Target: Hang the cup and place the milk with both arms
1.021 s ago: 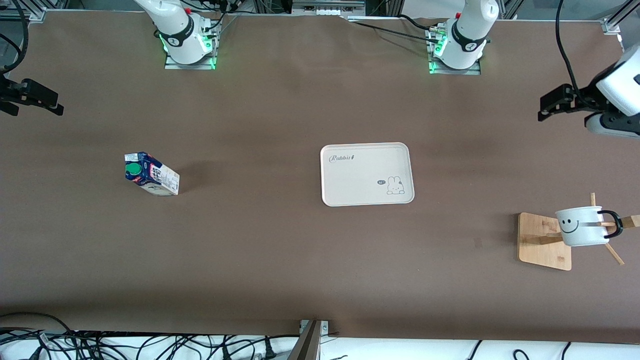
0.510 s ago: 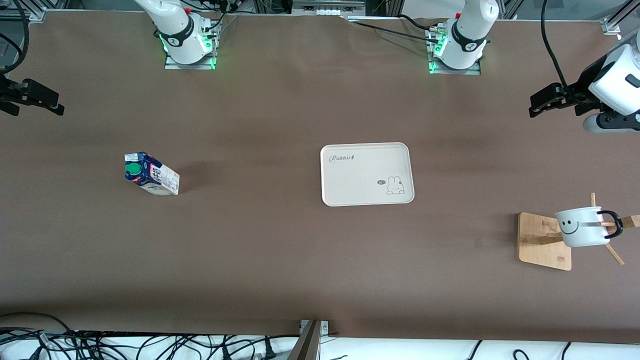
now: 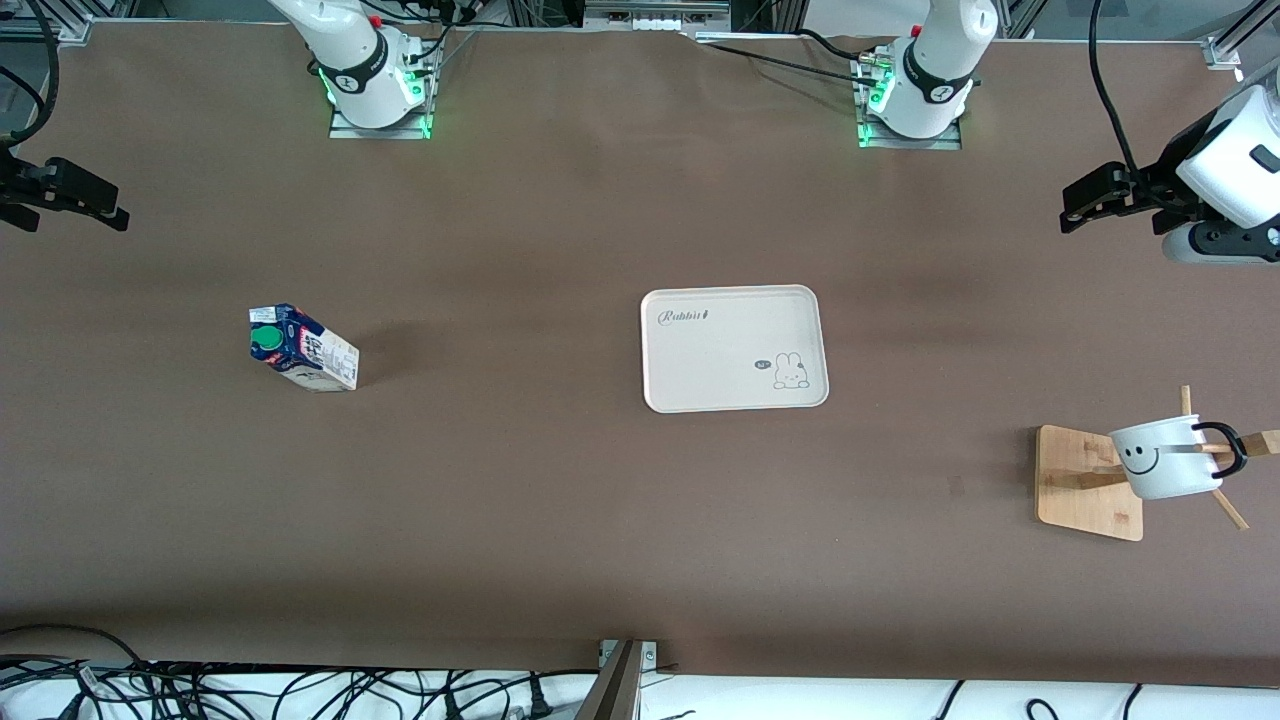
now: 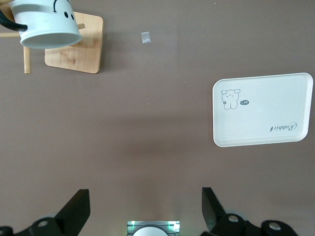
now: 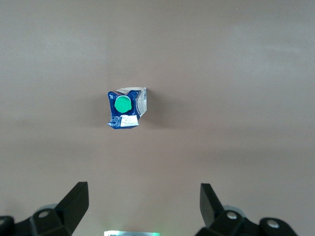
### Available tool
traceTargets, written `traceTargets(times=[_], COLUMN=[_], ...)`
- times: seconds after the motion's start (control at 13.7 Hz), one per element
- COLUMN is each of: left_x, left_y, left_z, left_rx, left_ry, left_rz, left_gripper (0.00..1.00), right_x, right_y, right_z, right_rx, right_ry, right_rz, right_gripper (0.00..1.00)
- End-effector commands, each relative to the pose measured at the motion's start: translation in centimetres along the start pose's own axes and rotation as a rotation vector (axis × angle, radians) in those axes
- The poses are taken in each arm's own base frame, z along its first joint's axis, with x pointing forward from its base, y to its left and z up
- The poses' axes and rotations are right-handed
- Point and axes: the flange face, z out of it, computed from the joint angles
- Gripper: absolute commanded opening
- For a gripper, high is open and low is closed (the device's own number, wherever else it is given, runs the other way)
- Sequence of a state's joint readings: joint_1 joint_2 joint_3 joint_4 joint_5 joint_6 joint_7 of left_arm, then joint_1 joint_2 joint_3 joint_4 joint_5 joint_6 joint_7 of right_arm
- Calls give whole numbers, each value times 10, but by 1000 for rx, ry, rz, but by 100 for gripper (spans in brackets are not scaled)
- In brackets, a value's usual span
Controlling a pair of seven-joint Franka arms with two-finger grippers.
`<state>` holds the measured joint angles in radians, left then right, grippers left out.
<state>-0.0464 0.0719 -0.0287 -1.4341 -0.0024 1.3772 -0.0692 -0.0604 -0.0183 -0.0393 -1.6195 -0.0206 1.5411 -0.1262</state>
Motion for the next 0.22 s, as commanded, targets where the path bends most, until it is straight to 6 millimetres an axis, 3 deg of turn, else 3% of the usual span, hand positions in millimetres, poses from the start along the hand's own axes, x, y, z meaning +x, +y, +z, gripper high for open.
traceTargets(times=[0.0,0.15], left_x=[1,1], left_y=[-7,-13], left_z=[-4,-4], left_rx=[-4,-5], left_ry=[-2,-2], left_rz=[8,1], left_gripper=[100,100], right_x=[0,0], right_y=[-1,-1], right_z=[-4,-4], right_rx=[-4,-5], right_ry=[-5,-5], right_rz=[7,7], right_gripper=[100,100])
